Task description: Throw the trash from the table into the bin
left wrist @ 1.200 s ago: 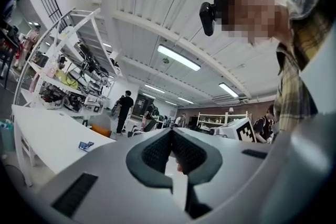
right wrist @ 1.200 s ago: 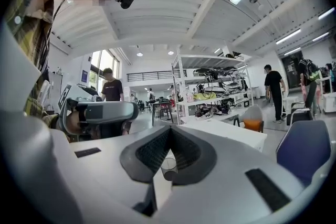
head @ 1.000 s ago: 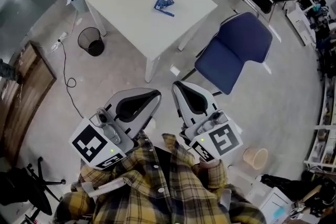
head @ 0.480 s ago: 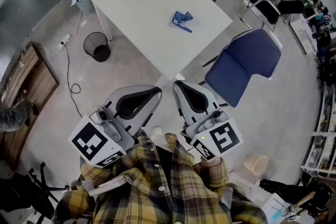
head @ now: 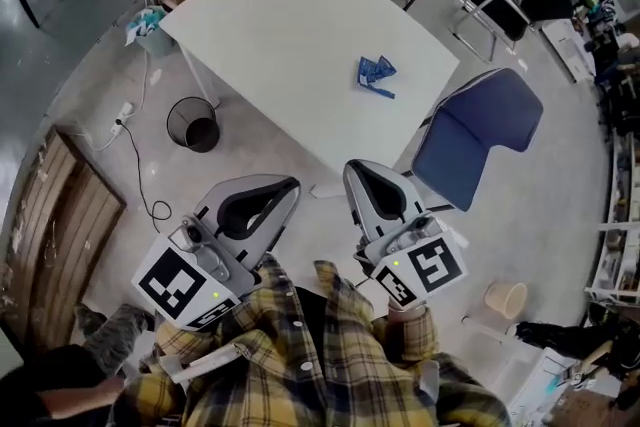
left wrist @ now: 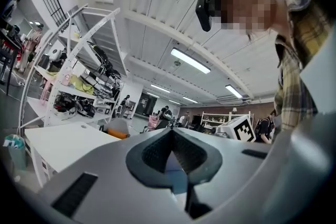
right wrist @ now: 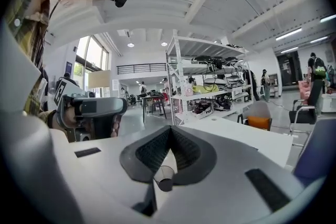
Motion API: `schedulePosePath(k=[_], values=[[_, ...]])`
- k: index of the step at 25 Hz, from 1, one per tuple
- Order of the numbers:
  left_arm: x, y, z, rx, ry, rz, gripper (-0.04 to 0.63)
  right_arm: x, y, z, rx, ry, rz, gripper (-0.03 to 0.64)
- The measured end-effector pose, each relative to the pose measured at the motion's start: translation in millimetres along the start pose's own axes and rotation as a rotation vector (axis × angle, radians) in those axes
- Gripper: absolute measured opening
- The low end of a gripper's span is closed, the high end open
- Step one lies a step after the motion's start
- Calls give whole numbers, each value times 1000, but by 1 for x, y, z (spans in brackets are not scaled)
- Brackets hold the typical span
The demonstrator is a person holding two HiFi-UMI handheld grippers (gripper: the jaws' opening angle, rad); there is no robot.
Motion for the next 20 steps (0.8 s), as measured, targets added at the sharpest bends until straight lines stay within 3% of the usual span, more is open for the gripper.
schedulePosePath(k=[11,16,20], values=[[-3,27,-66,-38,99,-3,6,-3,-56,8,-141,-31,-96,-2],[0,20,-99,-39,97,-10,6,3,-93,25,-155,-23,-92,-2],[9,4,-131,-67,86,-29,6,5,-122,48,-233,-40,-95,-2]])
Point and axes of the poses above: the fingertips, and each gripper's own axes: y backward along the fingers, z to its right, x out of its top, the point moved 10 cm from there along y, backward along the fingers, and after that the axes turned 14 degrees about -x, right-handed, at the moved point
